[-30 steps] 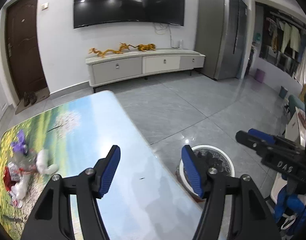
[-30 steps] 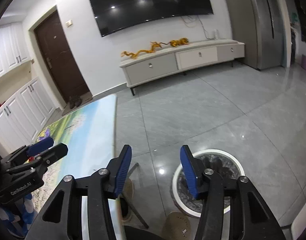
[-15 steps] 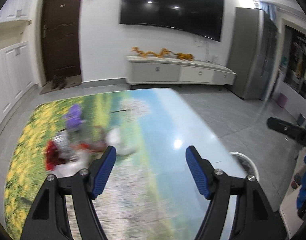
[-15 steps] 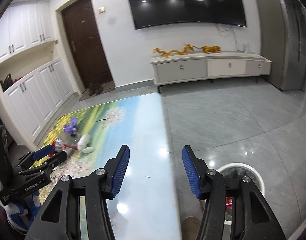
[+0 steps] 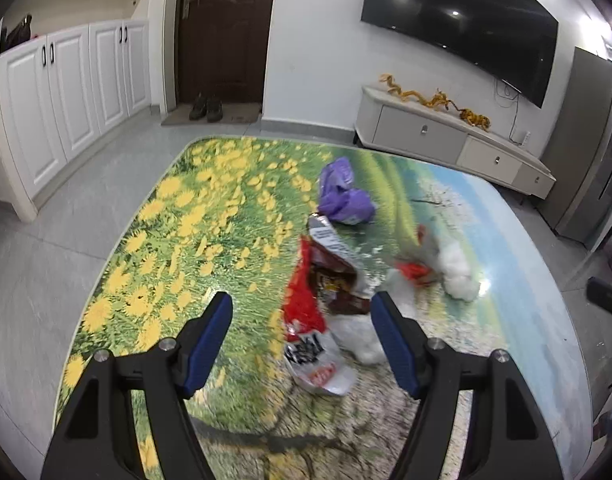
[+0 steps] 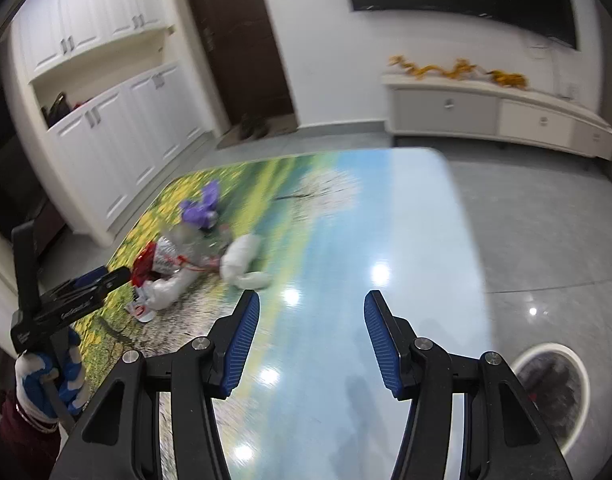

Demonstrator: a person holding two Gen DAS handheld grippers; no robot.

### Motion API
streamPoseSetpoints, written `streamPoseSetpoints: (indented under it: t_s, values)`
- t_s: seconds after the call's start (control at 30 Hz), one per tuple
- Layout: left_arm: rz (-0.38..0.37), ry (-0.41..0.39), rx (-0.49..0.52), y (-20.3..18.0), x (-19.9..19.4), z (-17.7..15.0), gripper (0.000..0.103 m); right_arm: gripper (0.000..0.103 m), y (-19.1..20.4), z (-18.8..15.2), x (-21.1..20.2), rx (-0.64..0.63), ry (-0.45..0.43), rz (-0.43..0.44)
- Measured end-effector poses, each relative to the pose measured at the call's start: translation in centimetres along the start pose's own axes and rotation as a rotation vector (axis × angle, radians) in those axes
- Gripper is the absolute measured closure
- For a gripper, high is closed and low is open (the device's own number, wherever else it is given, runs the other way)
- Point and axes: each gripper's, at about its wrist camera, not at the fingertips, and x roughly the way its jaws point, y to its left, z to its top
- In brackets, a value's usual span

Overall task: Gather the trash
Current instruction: 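Move both tools back over the remaining trash on the table, then grasp the red-and-white snack bag with the left tool while the right tool grasps the white plastic bag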

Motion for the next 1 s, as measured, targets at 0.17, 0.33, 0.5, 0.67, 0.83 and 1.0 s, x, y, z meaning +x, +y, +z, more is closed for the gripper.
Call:
streamPoseSetpoints:
  t_s: [0.17, 0.33, 0.5, 0.67, 0.83, 1.0]
  values:
    - [-0.020, 0.057, -0.044, 1.2, 2.2, 0.1, 0.043, 0.049, 3.0, 1.4, 5.2, -0.068, 0.066, 0.052]
    - [-0.043, 0.101, -0.055, 1.6, 3.5, -0.3, 0.054, 0.049, 4.9, 2.3, 9.4, -0.094, 0.113, 0.094]
    - [-0.050, 0.107, -0.033, 1.1, 3.7, -0.6, 0.060, 0.049, 5.9, 2.7, 11.8, -0.101, 0.139, 0.114]
    - [-0.046, 0.102, -0.014, 0.9, 3.7, -0.8, 0.065, 0.049, 6.3, 2.8, 13.3, -0.112, 0.160, 0.116]
    - [-0.048, 0.097, -0.006, 0.8, 3.7, -0.8, 0.070, 0.049, 6.2, 2.8, 13.9, -0.113, 0.166, 0.102]
    - [-0.053, 0.088, -0.006, 0.7, 3.5, -0.8, 0.071, 0.049, 5.8, 2.8, 14.3, -0.110, 0.168, 0.095]
